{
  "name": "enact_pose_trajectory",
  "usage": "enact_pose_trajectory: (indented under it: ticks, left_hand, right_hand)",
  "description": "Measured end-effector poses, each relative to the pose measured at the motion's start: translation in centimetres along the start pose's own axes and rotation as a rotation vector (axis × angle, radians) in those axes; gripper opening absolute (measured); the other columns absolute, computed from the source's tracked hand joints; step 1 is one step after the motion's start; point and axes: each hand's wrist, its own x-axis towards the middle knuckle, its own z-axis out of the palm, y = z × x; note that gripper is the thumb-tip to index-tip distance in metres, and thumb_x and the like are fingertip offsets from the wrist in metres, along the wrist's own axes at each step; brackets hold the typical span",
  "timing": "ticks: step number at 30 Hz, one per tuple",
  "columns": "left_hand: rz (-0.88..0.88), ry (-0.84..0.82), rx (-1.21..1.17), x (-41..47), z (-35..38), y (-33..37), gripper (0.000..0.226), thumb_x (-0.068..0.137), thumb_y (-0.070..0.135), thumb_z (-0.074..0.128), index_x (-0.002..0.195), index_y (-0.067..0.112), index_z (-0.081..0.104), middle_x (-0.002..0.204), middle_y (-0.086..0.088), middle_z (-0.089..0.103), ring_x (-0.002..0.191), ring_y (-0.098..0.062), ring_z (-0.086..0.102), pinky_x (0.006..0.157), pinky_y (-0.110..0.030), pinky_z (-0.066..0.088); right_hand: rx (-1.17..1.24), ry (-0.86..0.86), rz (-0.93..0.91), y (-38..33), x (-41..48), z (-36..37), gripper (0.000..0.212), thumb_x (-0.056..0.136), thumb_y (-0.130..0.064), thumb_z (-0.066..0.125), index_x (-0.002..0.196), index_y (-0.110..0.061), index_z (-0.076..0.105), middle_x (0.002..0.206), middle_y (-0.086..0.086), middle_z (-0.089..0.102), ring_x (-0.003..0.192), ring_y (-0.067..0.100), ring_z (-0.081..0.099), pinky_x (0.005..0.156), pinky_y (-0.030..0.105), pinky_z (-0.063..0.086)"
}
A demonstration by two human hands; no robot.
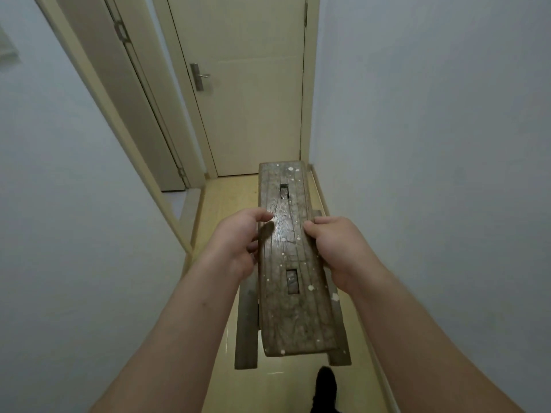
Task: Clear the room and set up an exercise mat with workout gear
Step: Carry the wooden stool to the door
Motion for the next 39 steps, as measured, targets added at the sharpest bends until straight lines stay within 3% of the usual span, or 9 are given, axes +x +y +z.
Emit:
enact_pose_trajectory:
  ticks: [5,8,11,16,21,26,30,35,39]
  left_hand:
    - [-0.027,0.057,-0.03,8.0,4.4,6.8,0.013,0.089,0.017,0.062,0.098,0.007,0.062,0.053,-0.003,0.057,0.03,-0.01,0.043,0.044,-0.027,0.041]
    - [-0.024,0.084,-0.07,12.7,6.4,10.7,0.011,0.089,0.014,0.061,0.097,0.006,0.061,0.054,-0.003,0.056,0.027,-0.009,0.039,0.038,-0.021,0.038]
    - [-0.018,0.09,-0.088,17.9,7.7,14.2,0.012,0.089,0.013,0.061,0.098,0.006,0.061,0.052,-0.003,0.058,0.027,-0.009,0.04,0.042,-0.025,0.04]
    - [-0.034,0.063,-0.077,30.1,9.4,20.5,0.019,0.088,0.015,0.063,0.103,0.004,0.062,0.063,-0.006,0.064,0.035,-0.011,0.054,0.043,-0.025,0.047]
    - [-0.093,0.041,-0.044,42.7,11.0,28.0,0.013,0.087,0.015,0.063,0.096,0.006,0.062,0.071,-0.007,0.063,0.042,-0.014,0.057,0.045,-0.026,0.049]
    - [-0.097,0.017,-0.004,52.4,13.7,34.8,0.009,0.085,0.013,0.064,0.09,0.006,0.064,0.069,-0.007,0.062,0.039,-0.012,0.056,0.04,-0.023,0.045]
    - [-0.1,0.023,-0.001,60.3,16.6,39.4,0.007,0.086,0.012,0.063,0.09,0.006,0.063,0.07,-0.007,0.062,0.042,-0.013,0.057,0.038,-0.02,0.044]
    - [-0.137,0.095,0.011,69.9,20.4,44.0,0.006,0.089,0.013,0.061,0.086,0.008,0.061,0.069,-0.007,0.058,0.059,-0.019,0.056,0.035,-0.019,0.043]
    - [-0.186,0.132,0.019,76.5,23.3,47.6,0.007,0.091,0.013,0.061,0.085,0.008,0.06,0.074,-0.008,0.06,0.064,-0.019,0.057,0.038,-0.021,0.043]
  right_hand:
    - [-0.008,-0.069,0.021,-4.9,11.5,-1.2,0.027,0.091,-0.021,0.057,0.097,0.002,0.069,0.104,0.028,0.068,0.074,0.025,0.062,0.071,0.038,0.048]
    - [-0.024,-0.095,0.013,-8.1,17.8,-1.0,0.035,0.081,-0.029,0.058,0.096,0.001,0.069,0.102,0.027,0.069,0.082,0.031,0.068,0.084,0.053,0.057]
    - [-0.018,-0.101,0.009,-10.7,23.8,-0.5,0.039,0.077,-0.031,0.057,0.096,0.002,0.068,0.105,0.029,0.068,0.08,0.03,0.067,0.089,0.065,0.051]
    - [-0.019,-0.078,0.024,-14.4,37.2,1.0,0.021,0.097,-0.016,0.059,0.096,0.002,0.068,0.107,0.028,0.068,0.078,0.026,0.062,0.075,0.039,0.05]
    - [-0.049,-0.054,0.057,-19.1,50.0,3.5,0.023,0.097,-0.018,0.058,0.095,0.001,0.072,0.094,0.021,0.074,0.084,0.035,0.069,0.079,0.04,0.052]
    - [0.02,-0.047,0.116,-23.5,60.4,3.8,0.018,0.098,-0.009,0.056,0.088,-0.004,0.07,0.084,0.015,0.07,0.066,0.021,0.063,0.061,0.028,0.048]
    - [0.043,-0.034,0.117,-25.9,69.7,4.0,0.019,0.097,-0.006,0.056,0.101,0.007,0.069,0.088,0.019,0.071,0.065,0.021,0.064,0.056,0.024,0.048]
    - [0.087,-0.075,0.152,-27.9,82.1,4.8,0.025,0.088,-0.017,0.063,0.104,-0.001,0.072,0.1,0.021,0.075,0.093,0.029,0.071,0.094,0.053,0.055]
    - [0.06,-0.113,0.232,-29.8,90.7,4.6,0.025,0.085,-0.016,0.061,0.102,-0.002,0.072,0.098,0.021,0.075,0.095,0.038,0.072,0.09,0.059,0.056]
